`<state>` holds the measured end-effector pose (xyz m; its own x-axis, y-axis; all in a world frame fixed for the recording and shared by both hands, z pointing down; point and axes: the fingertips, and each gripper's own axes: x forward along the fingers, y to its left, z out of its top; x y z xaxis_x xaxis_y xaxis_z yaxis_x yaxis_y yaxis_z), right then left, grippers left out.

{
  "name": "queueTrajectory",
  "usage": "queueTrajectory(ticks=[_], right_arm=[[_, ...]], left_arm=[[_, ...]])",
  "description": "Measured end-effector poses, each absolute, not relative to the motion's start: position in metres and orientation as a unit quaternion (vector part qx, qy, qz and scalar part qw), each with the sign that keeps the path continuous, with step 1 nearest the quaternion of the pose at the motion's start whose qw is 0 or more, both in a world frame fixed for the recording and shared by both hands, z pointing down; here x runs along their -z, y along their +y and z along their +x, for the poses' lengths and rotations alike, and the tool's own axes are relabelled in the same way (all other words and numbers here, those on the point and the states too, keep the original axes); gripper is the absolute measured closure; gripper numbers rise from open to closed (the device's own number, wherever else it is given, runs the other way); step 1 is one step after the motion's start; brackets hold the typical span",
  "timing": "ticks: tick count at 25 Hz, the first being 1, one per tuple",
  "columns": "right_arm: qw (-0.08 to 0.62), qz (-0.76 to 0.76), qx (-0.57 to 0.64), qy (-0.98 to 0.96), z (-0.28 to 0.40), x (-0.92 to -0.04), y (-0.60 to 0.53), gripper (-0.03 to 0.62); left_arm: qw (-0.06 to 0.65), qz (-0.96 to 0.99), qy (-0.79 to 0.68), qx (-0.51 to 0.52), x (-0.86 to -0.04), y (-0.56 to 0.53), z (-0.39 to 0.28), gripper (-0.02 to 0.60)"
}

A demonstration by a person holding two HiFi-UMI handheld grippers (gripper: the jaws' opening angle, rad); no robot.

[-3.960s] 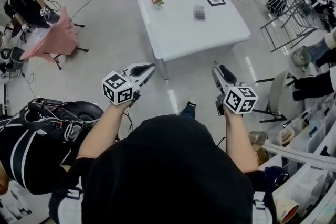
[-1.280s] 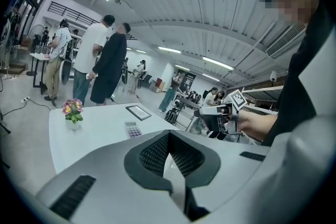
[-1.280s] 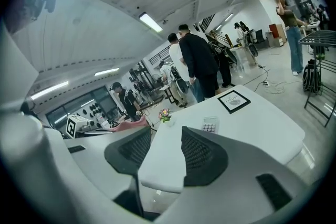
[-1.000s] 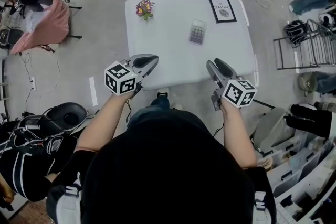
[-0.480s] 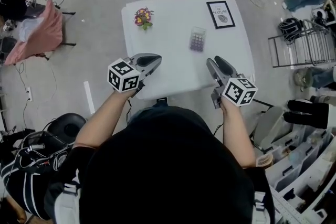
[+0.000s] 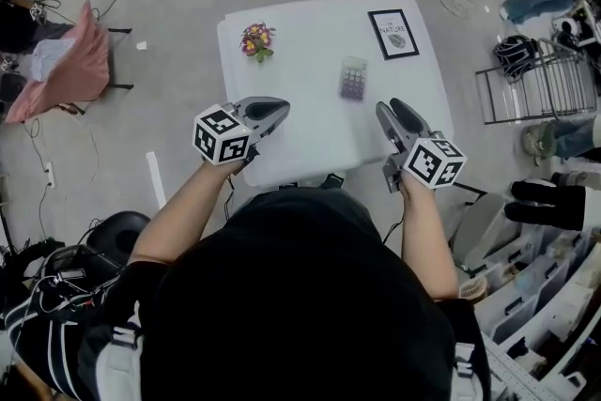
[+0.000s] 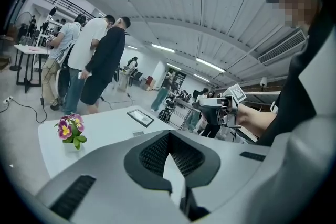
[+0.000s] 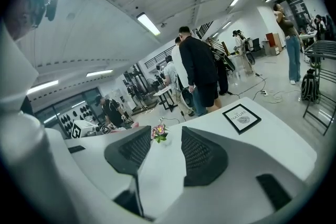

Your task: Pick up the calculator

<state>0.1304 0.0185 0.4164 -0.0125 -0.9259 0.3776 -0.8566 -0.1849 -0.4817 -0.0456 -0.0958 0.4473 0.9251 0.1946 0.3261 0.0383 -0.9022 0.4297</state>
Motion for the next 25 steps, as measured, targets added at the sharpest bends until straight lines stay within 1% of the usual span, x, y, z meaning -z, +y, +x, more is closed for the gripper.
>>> queueTrajectory(ticks=[3,7,18,25], right_arm=[[0.056,-0.698,0.318,0.639,0.141,-0.415,0.013,0.402],[0.059,-0.691,0.321,0.645,0.171,-0.423,0.021,0.402],[0.049,-0.644,0.328,0.69,0.21,-0.414,-0.056,0.402],[0.033,-0.615,0.347,0.707,0.242,-0.425,-0.089,0.402]], left_arm=[[0.212,0.957,0.057,-0.19,-0.45,-0.097,-0.041,0.566],[0.208,0.959,0.038,-0.191,-0.451,-0.087,-0.023,0.566],[0.215,0.956,-0.019,-0.2,-0.439,-0.124,-0.004,0.566],[0.239,0.947,-0.056,-0.206,-0.447,-0.139,0.019,0.566]])
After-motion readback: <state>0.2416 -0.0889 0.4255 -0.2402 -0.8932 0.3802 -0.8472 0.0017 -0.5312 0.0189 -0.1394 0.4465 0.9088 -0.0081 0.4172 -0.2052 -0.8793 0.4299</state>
